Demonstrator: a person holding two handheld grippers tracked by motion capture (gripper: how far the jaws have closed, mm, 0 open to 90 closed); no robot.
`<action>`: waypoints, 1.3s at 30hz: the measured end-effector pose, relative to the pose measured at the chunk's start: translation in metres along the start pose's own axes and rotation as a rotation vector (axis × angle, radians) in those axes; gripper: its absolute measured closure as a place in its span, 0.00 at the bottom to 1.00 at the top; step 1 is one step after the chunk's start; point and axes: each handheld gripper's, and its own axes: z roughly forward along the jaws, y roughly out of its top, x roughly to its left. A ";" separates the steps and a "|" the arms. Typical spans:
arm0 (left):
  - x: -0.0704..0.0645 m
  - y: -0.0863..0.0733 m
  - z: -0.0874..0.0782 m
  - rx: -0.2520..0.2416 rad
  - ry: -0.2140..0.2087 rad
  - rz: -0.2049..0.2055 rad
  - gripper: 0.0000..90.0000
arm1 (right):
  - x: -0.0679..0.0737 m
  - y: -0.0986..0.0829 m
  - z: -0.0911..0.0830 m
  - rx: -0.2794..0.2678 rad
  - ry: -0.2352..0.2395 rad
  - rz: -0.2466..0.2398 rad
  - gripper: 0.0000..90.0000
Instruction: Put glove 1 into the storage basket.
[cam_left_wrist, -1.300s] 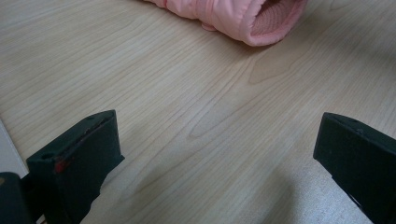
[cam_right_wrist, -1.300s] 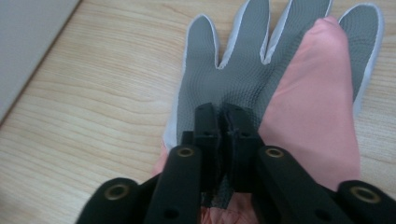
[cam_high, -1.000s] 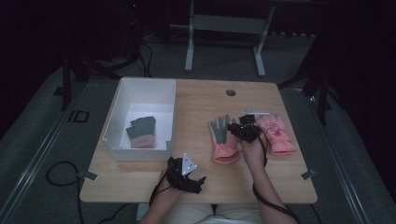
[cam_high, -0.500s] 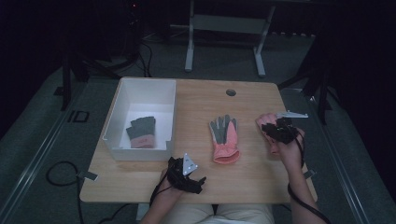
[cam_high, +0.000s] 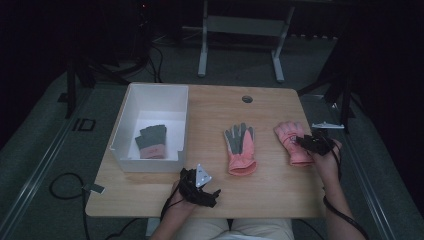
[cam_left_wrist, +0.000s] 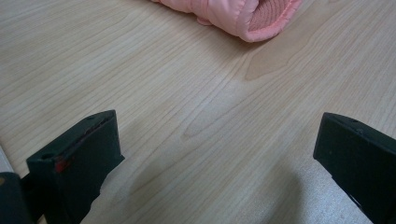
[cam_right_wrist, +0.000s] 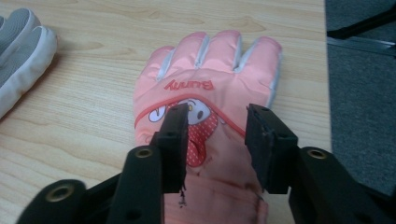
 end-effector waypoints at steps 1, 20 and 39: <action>0.000 0.000 0.000 0.001 -0.001 0.001 0.01 | 0.000 0.000 0.000 0.000 0.000 0.000 0.64; 0.001 0.000 -0.001 -0.002 -0.004 -0.003 0.01 | 0.012 0.003 0.015 0.076 -0.042 0.002 0.96; 0.001 -0.001 -0.002 -0.012 -0.007 -0.002 0.01 | 0.101 0.002 -0.034 0.003 -0.048 0.075 0.97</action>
